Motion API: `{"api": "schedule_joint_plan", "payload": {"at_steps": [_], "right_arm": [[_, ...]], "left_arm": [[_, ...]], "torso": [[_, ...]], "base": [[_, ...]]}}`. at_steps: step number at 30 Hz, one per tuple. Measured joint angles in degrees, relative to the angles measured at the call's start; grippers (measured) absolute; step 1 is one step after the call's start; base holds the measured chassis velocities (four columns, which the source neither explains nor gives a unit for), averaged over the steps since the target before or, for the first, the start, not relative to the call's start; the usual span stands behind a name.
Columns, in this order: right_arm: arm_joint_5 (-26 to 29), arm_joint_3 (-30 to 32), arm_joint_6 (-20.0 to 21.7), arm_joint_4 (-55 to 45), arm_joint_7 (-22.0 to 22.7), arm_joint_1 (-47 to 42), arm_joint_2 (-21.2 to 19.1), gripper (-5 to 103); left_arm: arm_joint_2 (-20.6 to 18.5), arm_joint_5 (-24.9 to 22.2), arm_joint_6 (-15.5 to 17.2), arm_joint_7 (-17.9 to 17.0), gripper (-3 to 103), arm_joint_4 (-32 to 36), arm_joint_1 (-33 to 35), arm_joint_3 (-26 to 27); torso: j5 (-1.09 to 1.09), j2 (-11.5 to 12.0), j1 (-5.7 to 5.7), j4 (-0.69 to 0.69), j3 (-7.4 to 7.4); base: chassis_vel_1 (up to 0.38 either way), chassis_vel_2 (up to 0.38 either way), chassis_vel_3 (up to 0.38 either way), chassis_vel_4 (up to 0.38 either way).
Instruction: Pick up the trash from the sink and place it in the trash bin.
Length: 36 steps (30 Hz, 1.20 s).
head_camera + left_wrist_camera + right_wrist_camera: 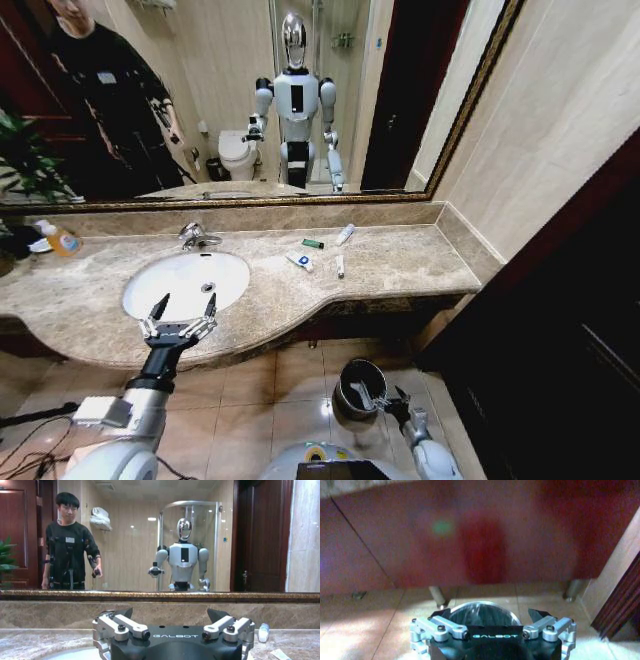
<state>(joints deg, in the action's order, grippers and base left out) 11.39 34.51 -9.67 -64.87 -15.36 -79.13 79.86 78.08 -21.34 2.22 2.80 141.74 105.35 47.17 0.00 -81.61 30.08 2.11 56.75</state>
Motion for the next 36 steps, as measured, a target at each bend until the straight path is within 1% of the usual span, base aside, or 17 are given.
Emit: {"api": "schedule_joint_plan", "payload": {"at_steps": [5,7,9,11,12,14,15,16,20,23,26,27,29,30,32,33,36], "right_arm": [[3.02,0.03,1.40,-8.27,0.88,-3.42,-1.50,100],[4.97,0.37,1.99,-15.01,2.48,-5.83,-2.14,100],[5.34,0.50,2.25,-16.96,2.94,-6.45,-2.28,100],[6.72,1.12,3.70,-25.59,4.57,-9.18,-2.82,100],[6.72,1.12,3.70,-25.59,4.57,-9.18,-2.82,100],[7.50,1.48,5.00,-32.74,5.54,-11.28,-3.01,100],[7.73,1.34,5.99,-38.50,6.58,-12.81,-3.02,100],[7.73,1.34,5.99,-38.50,6.58,-12.81,-3.02,100],[7.50,-0.91,9.61,-50.48,9.36,-13.38,-3.02,100],[7.41,-1.51,10.74,-52.11,9.76,-12.38,-3.27,100],[8.29,-3.71,15.61,-53.49,10.85,-6.33,-6.04,100],[8.29,-3.71,15.61,-53.49,10.85,-6.33,-6.04,100],[10.02,-5.99,17.79,-50.70,11.91,-0.56,-9.00,100],[10.02,-5.99,17.79,-50.70,11.91,-0.56,-9.00,100],[11.40,-8.46,18.89,-47.33,12.72,5.34,-10.85,100],[11.40,-8.46,18.89,-47.33,12.72,5.34,-10.85,100],[12.40,-12.10,19.64,-42.60,13.57,12.51,-11.86,100]], "left_arm": [[0.00,0.00,0.00,0.00,100,0.00,0.00,0.00],[0.00,0.00,0.00,0.00,100,0.00,0.00,0.00],[0.00,0.00,0.00,0.00,100,0.00,0.00,0.00],[0.00,0.00,0.00,0.00,100,0.00,0.00,0.00],[0.00,0.00,0.00,0.00,100,0.00,0.00,0.00],[0.00,0.00,0.00,0.00,100,0.00,0.00,0.00],[0.00,0.00,0.00,0.00,100,0.00,0.00,0.00],[0.00,0.00,0.00,0.00,100,0.00,0.00,0.00],[0.00,0.00,0.00,0.00,100,0.00,0.00,0.00],[0.00,0.00,0.00,0.00,100,0.00,0.00,0.00],[0.00,0.00,0.00,0.00,100,0.00,0.00,0.00],[0.00,0.00,0.00,0.00,100,0.00,0.00,0.00],[0.00,0.00,0.00,0.02,100,0.00,0.00,0.00],[0.00,0.00,0.00,0.02,100,0.00,0.00,0.00],[0.00,0.00,0.00,0.00,100,0.00,0.00,0.00],[0.00,0.00,0.00,0.00,100,0.00,0.00,0.00],[0.00,0.00,0.00,-0.01,100,0.00,0.00,0.00]], "torso": [[0.00,0.00,0.00,0.00,0.00],[0.01,0.00,0.00,0.00,0.00],[0.00,0.00,0.00,0.00,0.00],[0.00,0.00,0.00,0.00,0.00],[0.00,0.00,0.00,0.00,0.00],[-0.02,0.00,0.00,-0.01,0.00],[0.00,0.00,0.00,-0.01,0.00],[0.00,0.00,0.00,-0.01,0.00],[-0.01,0.00,0.00,-0.01,0.00],[-0.01,0.01,0.00,-0.01,0.00],[0.01,0.01,0.00,-0.01,0.00],[0.01,0.01,0.00,-0.01,0.00],[0.02,0.02,0.00,-0.01,0.00],[0.02,0.02,0.00,-0.01,0.00],[0.00,0.02,0.00,0.00,0.01],[0.00,0.02,0.00,0.00,0.01],[0.00,0.02,0.00,0.01,0.01]], "base": [[0.000,0.000,0.000,0.000],[0.000,0.000,0.000,0.000],[0.000,0.000,0.000,0.000],[0.000,0.000,0.000,0.000],[0.000,0.000,0.000,0.000],[0.000,0.000,0.000,0.000],[0.000,0.000,0.000,0.000],[0.000,0.000,0.000,0.000],[0.000,0.000,0.000,0.000],[0.000,0.000,0.000,0.000],[0.000,0.000,0.000,0.000],[0.000,0.000,0.000,0.000],[0.000,0.000,0.000,0.000],[0.000,0.000,0.000,0.000],[0.000,0.000,0.000,0.000],[0.000,0.000,0.000,0.000],[0.000,0.000,0.000,0.000]]}}
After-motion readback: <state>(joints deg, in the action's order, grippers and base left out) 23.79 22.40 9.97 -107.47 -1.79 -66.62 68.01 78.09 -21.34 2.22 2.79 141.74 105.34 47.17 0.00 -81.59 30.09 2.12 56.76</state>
